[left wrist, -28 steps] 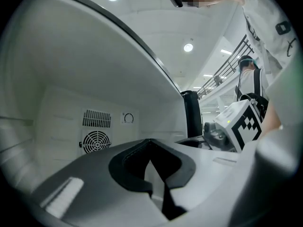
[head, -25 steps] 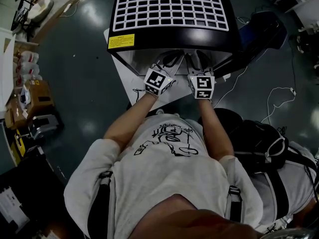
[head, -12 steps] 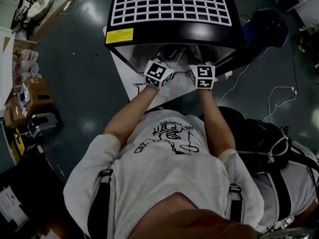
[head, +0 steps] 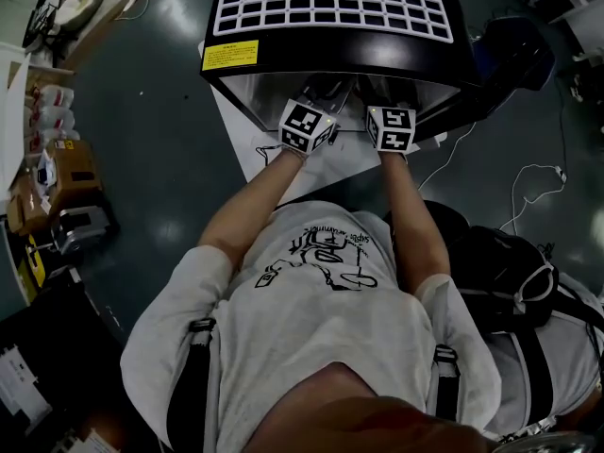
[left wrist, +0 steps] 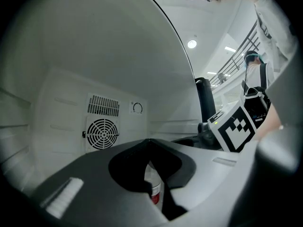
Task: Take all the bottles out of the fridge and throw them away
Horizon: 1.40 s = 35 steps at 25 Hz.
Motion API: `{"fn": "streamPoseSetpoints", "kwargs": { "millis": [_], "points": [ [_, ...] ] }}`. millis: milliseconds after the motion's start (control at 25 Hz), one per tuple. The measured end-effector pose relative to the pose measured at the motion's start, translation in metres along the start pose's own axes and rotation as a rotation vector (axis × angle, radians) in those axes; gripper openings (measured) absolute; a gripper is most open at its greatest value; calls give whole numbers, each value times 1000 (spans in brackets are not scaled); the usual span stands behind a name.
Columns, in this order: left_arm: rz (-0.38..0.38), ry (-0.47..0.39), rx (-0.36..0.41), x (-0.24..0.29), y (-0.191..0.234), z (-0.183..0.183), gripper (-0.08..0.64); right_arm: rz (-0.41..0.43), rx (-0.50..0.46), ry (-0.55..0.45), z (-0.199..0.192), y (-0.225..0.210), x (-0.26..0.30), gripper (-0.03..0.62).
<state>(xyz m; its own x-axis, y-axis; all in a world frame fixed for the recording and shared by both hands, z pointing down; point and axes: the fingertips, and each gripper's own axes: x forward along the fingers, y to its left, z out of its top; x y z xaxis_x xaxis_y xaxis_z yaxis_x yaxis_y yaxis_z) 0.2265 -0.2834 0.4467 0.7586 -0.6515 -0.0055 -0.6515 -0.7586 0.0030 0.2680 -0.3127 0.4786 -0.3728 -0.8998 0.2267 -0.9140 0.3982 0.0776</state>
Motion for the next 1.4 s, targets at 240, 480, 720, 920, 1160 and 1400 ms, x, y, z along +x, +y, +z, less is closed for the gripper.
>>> {"fn": "streamPoseSetpoints", "kwargs": {
  "millis": [240, 480, 720, 920, 1160, 1400],
  "points": [
    [0, 16, 0, 9, 5, -7, 9, 3, 16, -2, -3, -2, 15, 202],
    [7, 24, -2, 12, 7, -8, 9, 3, 31, -4, -6, -6, 24, 202],
    [15, 21, -4, 9, 6, -7, 9, 6, 31, -20, -5, -7, 23, 185],
    [21, 15, 0, 5, 6, -2, 9, 0, 32, -38, 1, -7, 15, 166],
    [24, 20, -3, -2, 4, 3, 9, 14, 21, -39, 4, 1, 5, 143],
    [24, 18, -18, -13, -2, 13, 9, 26, 17, -48, 13, 10, -15, 142]
  ]
}}
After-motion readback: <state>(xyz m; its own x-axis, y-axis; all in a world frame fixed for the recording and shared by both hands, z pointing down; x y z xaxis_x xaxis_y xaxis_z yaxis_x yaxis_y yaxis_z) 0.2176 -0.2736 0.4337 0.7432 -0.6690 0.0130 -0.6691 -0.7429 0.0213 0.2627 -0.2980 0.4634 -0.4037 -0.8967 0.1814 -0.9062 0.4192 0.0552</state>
